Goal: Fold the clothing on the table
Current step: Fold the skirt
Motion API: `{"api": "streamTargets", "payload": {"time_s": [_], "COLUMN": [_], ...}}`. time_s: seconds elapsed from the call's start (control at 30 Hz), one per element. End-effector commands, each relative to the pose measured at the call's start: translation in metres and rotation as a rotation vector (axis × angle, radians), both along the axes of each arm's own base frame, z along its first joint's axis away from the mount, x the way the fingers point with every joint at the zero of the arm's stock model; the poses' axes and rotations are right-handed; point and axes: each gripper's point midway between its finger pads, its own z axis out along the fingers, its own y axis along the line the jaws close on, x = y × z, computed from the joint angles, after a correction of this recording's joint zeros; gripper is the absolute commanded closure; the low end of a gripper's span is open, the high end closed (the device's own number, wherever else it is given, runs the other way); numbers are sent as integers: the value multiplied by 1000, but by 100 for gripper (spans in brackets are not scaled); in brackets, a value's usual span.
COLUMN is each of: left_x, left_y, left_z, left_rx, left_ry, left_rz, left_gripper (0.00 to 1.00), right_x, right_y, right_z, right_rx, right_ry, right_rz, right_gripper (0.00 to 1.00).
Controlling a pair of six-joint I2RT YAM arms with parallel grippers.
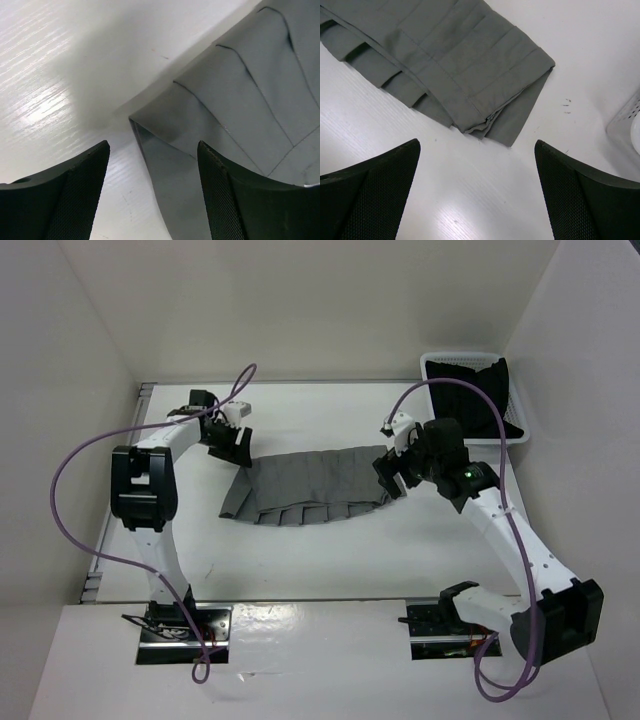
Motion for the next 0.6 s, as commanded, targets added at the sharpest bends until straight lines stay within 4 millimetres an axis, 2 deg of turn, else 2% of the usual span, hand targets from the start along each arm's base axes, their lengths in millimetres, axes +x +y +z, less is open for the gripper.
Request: {"api": "streamTargets", "payload": {"time_s": [0.0,0.37,0.5,0.57], "left_x": [18,14,15,15], "left_y": [-1,-23,-19,-17], "left_z": [6,-15,-17,-17], "left_rx": [41,62,86,95], "left_ry": [-61,-23,-24,-24], "left_rz": [0,-66,-55,-51], "left_gripper": [22,25,25,26], "right_x": [-3,-7,-9,-10], "right_y": [4,2,1,1], "right_z": [21,26,32,28], "right_rx": [63,84,98,96], "right_ry": [-61,-76,-91,-82], "right_rz": [22,28,35,34], "right_gripper": [1,1,1,1]}}
